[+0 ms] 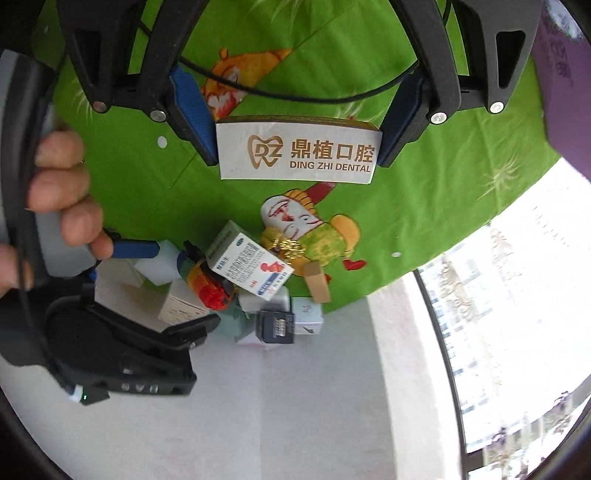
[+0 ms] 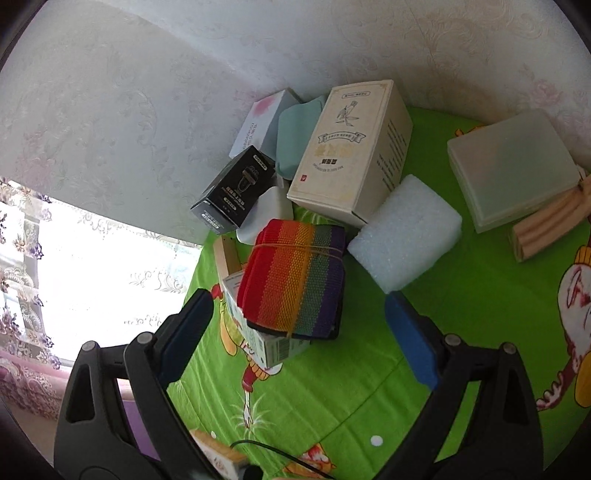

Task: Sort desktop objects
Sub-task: 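Grasp the white dental box with the left gripper while the right grasps the rainbow strap roll, then carry the dental box and rainbow roll to the purple box and release them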

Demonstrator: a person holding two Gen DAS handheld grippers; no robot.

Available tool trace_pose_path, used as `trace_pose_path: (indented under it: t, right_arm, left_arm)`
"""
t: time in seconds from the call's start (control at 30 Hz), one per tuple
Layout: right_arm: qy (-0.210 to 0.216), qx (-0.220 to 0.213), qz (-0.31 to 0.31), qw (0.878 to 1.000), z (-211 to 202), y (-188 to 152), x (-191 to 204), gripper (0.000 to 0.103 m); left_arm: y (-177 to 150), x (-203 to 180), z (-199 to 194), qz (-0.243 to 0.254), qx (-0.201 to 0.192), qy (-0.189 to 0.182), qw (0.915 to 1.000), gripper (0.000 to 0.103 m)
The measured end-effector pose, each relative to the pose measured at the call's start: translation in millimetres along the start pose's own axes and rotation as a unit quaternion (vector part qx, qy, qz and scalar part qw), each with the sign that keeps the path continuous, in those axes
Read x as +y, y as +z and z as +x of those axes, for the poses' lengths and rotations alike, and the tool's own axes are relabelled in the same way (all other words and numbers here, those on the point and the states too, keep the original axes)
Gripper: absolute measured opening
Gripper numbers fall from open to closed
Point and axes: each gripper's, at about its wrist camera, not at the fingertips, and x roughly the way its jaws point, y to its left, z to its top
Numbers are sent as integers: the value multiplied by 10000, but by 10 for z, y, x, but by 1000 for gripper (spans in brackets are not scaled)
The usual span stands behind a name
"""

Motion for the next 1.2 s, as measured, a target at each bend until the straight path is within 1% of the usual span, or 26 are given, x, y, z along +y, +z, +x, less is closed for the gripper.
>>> trace_pose_path:
  t: [0.07, 0.1, 0.13, 0.17, 0.2, 0.23, 0.37, 0.57, 0.77, 0.9, 1.0, 1.1, 1.2]
  right_arm:
    - [29, 15, 92, 10000, 43, 1, 1, 95]
    - [22, 2, 76, 10000, 64, -2, 13, 95]
    - [-34, -18, 68, 10000, 90, 5, 25, 90]
    - [-91, -25, 63, 9999, 112, 11, 20, 78]
    - [-120, -6, 33, 9999, 134, 18, 14, 72]
    - [-105, 13, -18, 9999, 157, 25, 19, 64]
    - [-230, -124, -142, 9996, 120, 26, -5, 63]
    - [-119, -355, -473, 9982, -132, -78, 5, 63]
    - [-4, -650, -1148, 9913, -540, -404, 120, 63]
    - [148, -772, -1884, 9790, -743, -753, 400, 63]
    - [291, -837, -2524, 9635, -869, -1077, 687, 63]
    - [494, -756, -3157, 9445, -970, -1462, 979, 63]
    - [663, -599, -3730, 9235, -971, -1824, 1261, 63]
  left_arm:
    - [-44, 77, -207, -183, -149, 199, 9995, 84]
    - [-64, 124, -309, -264, -230, 225, 9991, 84]
    - [-88, 154, -398, -354, -296, 231, 9987, 84]
    - [-110, 175, -473, -428, -338, 252, 9982, 84]
    - [-111, 197, -527, -486, -385, 278, 9977, 84]
    - [-121, 231, -594, -543, -429, 311, 9971, 84]
    - [-148, 401, -832, -745, -595, 425, 9945, 84]
    - [-193, 466, -973, -964, -749, 500, 9913, 84]
    - [-276, 483, -1143, -1065, -898, 576, 9886, 84]
    - [-358, 526, -1373, -1232, -1095, 717, 9837, 84]
    - [-432, 605, -1594, -1395, -1263, 969, 9773, 84]
    - [-552, 750, -1852, -1687, -1468, 1203, 9672, 84]
    - [-738, 960, -2111, -2065, -1621, 1515, 9530, 84]
